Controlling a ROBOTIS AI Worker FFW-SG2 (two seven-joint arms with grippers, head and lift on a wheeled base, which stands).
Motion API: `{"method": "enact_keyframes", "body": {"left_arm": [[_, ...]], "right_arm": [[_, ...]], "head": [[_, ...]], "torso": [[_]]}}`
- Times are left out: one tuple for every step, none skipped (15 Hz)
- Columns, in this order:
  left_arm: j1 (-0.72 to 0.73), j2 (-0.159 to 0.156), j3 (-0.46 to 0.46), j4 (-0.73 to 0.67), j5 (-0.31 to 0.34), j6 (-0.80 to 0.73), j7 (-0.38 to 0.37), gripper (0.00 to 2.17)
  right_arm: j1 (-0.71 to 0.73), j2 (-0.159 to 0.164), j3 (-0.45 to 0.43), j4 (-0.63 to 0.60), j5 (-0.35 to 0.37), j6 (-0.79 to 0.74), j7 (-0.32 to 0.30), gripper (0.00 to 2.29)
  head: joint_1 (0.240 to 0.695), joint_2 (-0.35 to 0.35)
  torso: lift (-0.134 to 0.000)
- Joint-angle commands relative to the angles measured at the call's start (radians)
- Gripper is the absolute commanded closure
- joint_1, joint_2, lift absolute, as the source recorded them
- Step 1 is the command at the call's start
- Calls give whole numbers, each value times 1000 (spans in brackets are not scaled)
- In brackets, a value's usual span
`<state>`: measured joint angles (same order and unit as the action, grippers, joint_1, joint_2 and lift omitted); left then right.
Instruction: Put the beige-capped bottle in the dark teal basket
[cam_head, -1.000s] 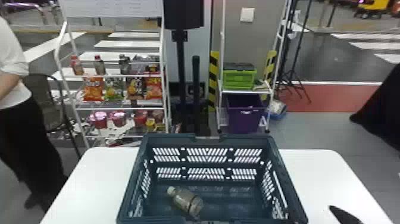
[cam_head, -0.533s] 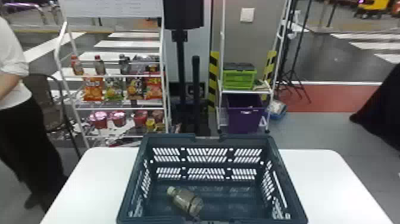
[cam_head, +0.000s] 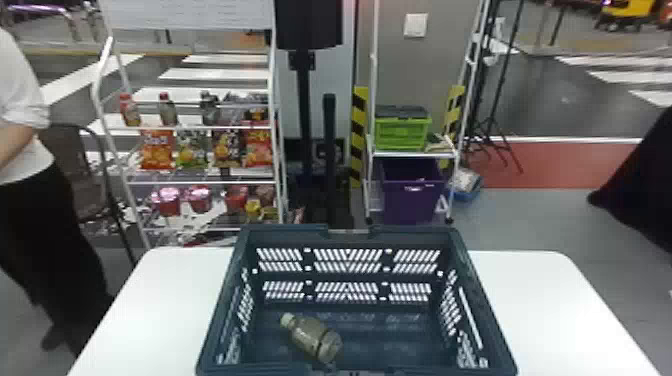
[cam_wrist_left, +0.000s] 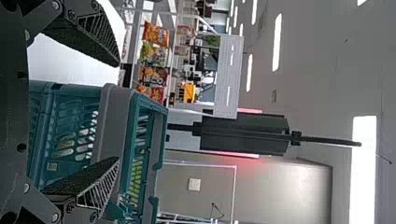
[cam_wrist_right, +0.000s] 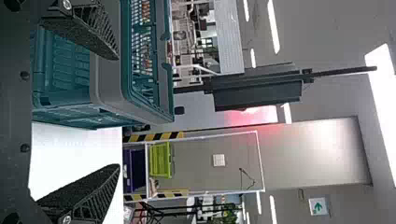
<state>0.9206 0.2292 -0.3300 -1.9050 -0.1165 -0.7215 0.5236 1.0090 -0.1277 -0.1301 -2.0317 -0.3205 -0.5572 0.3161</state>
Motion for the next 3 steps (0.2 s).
{"method": "enact_keyframes", "body": {"left_arm": [[3, 107, -29, -28, 64, 0, 26, 181], [12, 145, -29, -37, 84, 0, 50, 181], [30, 174, -24, -60, 110, 18, 72, 181]], "right_arm": [[36, 114, -45, -10, 9, -39, 66, 66], [43, 129, -59, -21, 15, -39, 118, 70], [48, 129, -60, -28, 31, -42, 149, 70]], "head": [[499, 0], [499, 0], [499, 0]], "torso": [[0], [0], [0]]}}
